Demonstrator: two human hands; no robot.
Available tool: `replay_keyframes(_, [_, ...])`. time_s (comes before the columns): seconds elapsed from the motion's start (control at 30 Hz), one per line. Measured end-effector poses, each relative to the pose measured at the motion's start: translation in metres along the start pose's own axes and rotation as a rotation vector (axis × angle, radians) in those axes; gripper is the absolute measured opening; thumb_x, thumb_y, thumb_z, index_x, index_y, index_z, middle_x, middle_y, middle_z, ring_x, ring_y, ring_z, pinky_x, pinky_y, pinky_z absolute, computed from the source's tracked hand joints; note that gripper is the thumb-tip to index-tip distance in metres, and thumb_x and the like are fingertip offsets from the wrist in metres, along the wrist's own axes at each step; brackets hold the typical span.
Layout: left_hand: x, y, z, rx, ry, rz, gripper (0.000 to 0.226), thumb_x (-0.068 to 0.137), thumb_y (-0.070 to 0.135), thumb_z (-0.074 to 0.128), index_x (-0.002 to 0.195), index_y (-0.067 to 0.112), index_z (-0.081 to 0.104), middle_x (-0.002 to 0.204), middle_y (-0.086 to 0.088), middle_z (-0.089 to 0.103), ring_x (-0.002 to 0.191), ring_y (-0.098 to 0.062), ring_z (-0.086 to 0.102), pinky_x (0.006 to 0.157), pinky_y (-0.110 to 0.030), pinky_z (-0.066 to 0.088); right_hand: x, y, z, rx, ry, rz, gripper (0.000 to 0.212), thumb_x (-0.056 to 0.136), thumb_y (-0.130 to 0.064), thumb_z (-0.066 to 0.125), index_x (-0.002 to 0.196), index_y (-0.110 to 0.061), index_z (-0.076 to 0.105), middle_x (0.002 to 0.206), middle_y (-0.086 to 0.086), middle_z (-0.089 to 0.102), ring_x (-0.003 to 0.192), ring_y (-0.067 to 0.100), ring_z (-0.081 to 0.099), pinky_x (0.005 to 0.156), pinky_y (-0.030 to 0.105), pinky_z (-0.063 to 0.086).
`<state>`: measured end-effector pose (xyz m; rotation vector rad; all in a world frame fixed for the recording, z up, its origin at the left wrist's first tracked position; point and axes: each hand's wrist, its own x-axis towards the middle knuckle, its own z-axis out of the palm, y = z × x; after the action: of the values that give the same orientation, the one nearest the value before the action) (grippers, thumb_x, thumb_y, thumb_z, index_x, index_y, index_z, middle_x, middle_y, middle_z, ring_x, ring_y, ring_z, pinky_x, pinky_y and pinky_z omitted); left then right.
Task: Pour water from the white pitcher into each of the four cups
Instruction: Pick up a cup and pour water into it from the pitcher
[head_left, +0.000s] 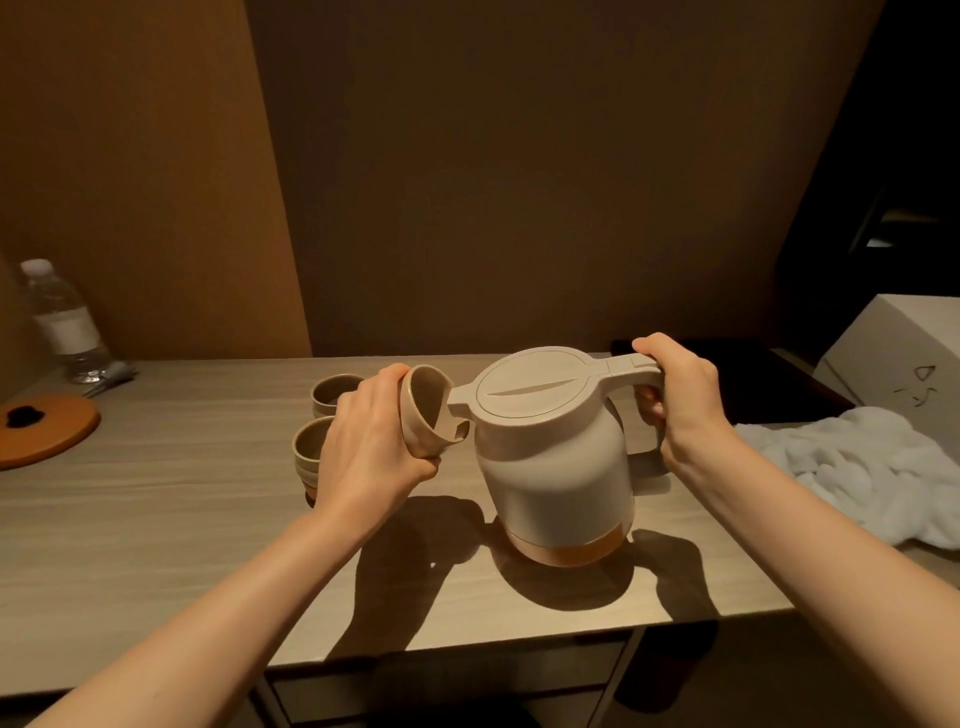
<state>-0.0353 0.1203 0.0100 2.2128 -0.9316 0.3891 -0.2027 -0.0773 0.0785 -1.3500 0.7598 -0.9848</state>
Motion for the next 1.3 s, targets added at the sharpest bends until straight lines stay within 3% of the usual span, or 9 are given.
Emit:
replay_keyframes(0.43, [-0.004,-0.003,-0.009,0.062,-0.031,0.072,0.101,0.059,0.032,0.09,0.143,0.024,0.034,0.138,-0.002,0.048,0.126,-0.025,0.041,0.095,-0.045,0.046,-0.003,0.002,0.003,-0.127,-0.049,-0.006,0.036,0.084,-0.031,0.06,0.054,-0.014,0.053,0.041,-0.007,0.044,0.046,0.009,0.038,0.05,0.025,0.03])
replay_keyframes(0.6, [-0.007,-0.007,-0.007,0.058,-0.021,0.087,0.098,0.058,0.032,0.09,0.141,0.023,0.038,0.136,-0.003,0.049,0.123,-0.024,0.043,0.092,-0.041,0.046,-0.004,-0.001,0.007,-0.133,-0.07,-0.004,0.036,0.084,-0.027,0.06,0.052,-0.014,0.05,0.038,-0.008,0.042,0.038,0.005,0.036,0.045,0.023,0.029])
replay_keyframes(1.3, [-0.015,-0.014,0.008,0.01,-0.001,0.026,0.101,0.054,0.038,0.091,0.138,0.024,0.038,0.134,-0.002,0.052,0.12,-0.024,0.048,0.091,-0.041,0.049,-0.007,-0.002,0.012,-0.178,-0.055,0.002,0.035,0.085,-0.026,0.06,0.053,-0.014,0.053,0.037,-0.009,0.043,0.04,0.006,0.036,0.044,0.021,0.029])
